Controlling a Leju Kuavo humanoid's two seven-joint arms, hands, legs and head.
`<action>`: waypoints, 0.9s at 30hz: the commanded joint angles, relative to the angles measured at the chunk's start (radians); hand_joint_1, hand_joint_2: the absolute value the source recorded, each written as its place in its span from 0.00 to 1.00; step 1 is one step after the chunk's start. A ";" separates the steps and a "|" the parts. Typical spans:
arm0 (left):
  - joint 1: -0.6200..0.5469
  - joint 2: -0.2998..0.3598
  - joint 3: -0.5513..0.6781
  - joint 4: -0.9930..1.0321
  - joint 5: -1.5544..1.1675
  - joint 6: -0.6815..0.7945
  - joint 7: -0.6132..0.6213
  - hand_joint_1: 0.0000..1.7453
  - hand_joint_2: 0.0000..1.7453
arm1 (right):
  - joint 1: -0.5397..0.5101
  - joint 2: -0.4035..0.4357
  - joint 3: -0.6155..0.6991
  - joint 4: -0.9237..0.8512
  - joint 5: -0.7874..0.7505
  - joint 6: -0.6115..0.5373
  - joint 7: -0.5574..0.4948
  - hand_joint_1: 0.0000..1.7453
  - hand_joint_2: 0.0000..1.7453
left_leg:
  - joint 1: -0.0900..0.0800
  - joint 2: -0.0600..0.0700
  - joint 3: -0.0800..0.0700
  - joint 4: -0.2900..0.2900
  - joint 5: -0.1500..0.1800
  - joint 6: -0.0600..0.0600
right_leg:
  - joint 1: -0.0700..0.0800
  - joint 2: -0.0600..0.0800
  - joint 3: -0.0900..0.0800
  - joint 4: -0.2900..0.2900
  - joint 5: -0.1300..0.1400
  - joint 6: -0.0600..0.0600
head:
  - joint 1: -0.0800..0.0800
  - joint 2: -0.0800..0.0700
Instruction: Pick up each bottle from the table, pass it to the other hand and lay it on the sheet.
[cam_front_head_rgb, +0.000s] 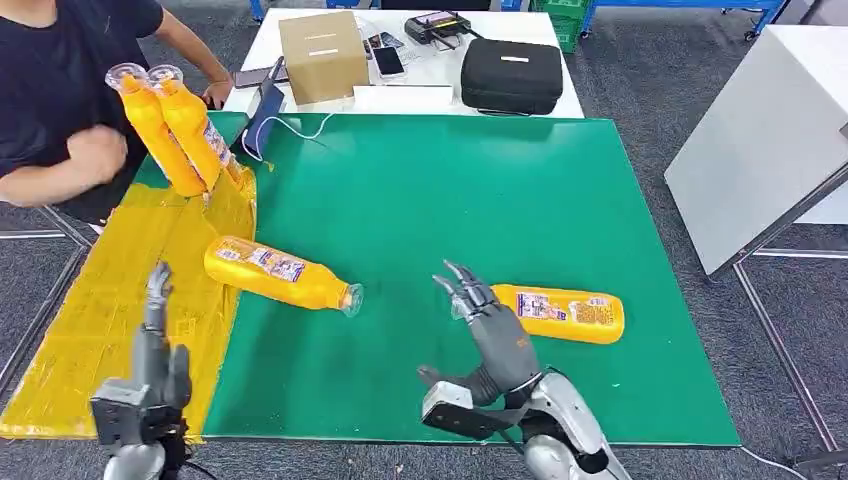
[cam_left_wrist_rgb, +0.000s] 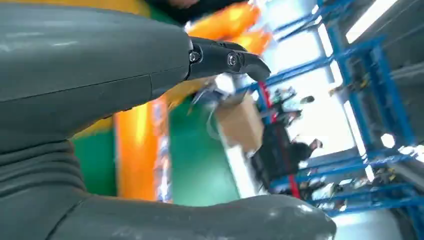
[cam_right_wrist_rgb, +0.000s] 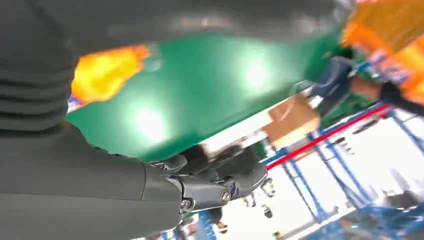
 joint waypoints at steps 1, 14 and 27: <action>0.059 -0.094 0.124 -0.212 0.151 -0.110 -0.011 0.00 0.00 | 0.053 -0.065 -0.183 0.026 0.115 -0.038 0.067 0.00 1.00 | 0.002 -0.001 0.002 0.002 -0.002 -0.002 | 0.002 0.000 0.004 0.000 -0.002 -0.002 | 0.000 0.000; 0.056 -0.099 0.094 -0.208 0.191 -0.177 -0.005 0.00 0.00 | 0.062 -0.114 -0.335 0.102 0.165 0.040 0.109 0.00 1.00 | 0.001 -0.002 0.002 0.000 -0.001 -0.001 | 0.001 0.000 0.004 -0.001 0.000 -0.001 | 0.000 0.000; 0.030 -0.084 0.076 -0.184 0.194 -0.181 -0.002 0.00 0.00 | -0.009 -0.140 -0.332 0.204 0.158 0.090 0.127 0.00 1.00 | 0.001 0.000 0.002 0.000 0.000 -0.001 | 0.001 0.001 0.003 -0.001 0.000 -0.001 | 0.000 0.000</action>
